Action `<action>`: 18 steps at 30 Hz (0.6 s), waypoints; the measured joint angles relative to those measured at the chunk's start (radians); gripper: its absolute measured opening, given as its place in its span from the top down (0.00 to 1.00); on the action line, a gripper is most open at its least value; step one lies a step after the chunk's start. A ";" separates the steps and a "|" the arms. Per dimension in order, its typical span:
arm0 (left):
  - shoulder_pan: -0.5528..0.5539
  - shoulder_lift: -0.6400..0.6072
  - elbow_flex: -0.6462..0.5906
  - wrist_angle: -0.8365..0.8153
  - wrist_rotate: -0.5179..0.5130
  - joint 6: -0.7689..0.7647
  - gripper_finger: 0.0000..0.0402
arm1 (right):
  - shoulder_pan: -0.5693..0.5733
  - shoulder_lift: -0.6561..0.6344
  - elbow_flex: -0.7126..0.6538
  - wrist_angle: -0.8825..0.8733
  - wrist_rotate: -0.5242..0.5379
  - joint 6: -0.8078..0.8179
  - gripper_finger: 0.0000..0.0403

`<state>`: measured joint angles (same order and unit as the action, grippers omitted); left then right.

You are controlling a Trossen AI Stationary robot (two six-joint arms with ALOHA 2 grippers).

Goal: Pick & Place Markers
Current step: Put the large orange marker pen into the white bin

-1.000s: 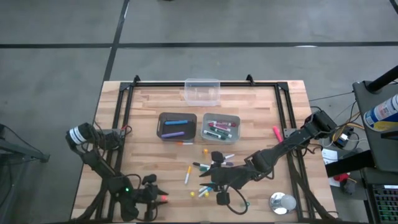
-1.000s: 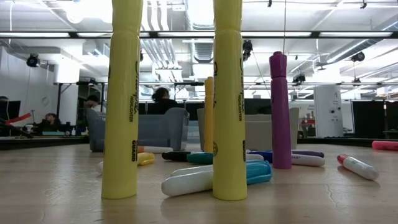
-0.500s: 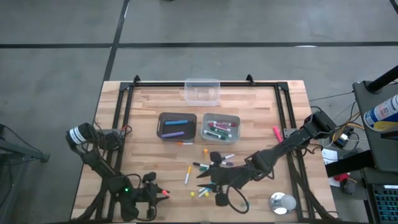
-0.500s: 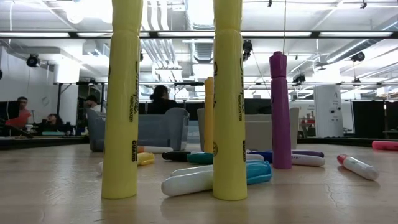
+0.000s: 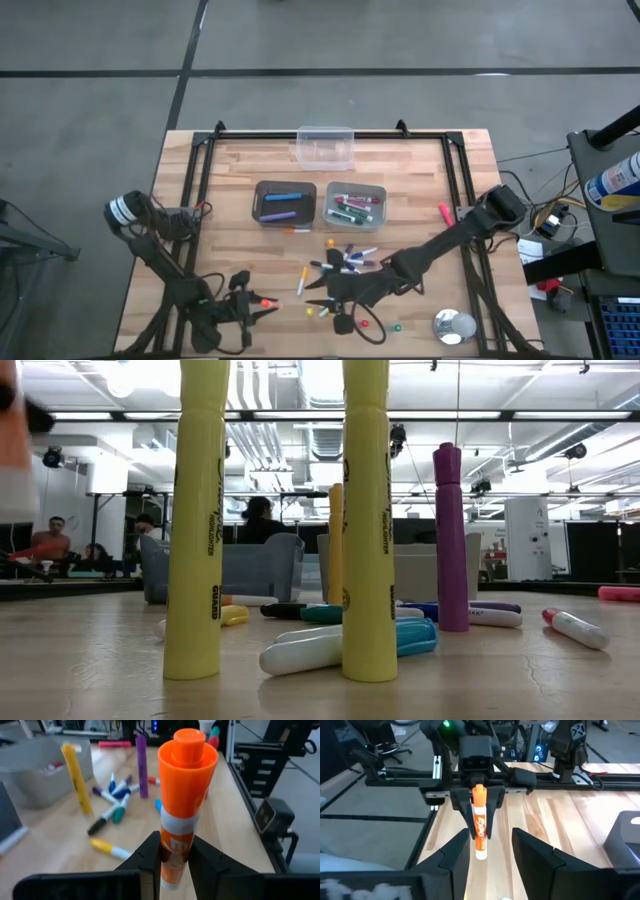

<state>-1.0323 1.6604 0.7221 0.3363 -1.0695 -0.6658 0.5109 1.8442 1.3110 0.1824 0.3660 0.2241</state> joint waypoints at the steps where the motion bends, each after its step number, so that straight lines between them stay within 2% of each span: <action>1: 0.006 -0.009 0.002 0.002 -0.003 0.019 0.82 | -0.004 0.007 0.006 0.012 0.000 0.000 0.63; 11: 0.080 -0.027 0.037 0.004 0.034 0.113 0.82 | -0.018 0.081 0.065 0.040 -0.008 -0.004 0.43; 18: 0.140 -0.029 0.051 0.004 0.060 0.126 0.82 | -0.035 0.174 0.155 0.036 -0.007 -0.067 0.40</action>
<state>-0.8924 1.6318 0.7727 0.3404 -1.0096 -0.5402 0.4763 2.0185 1.4664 0.2184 0.3588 0.1572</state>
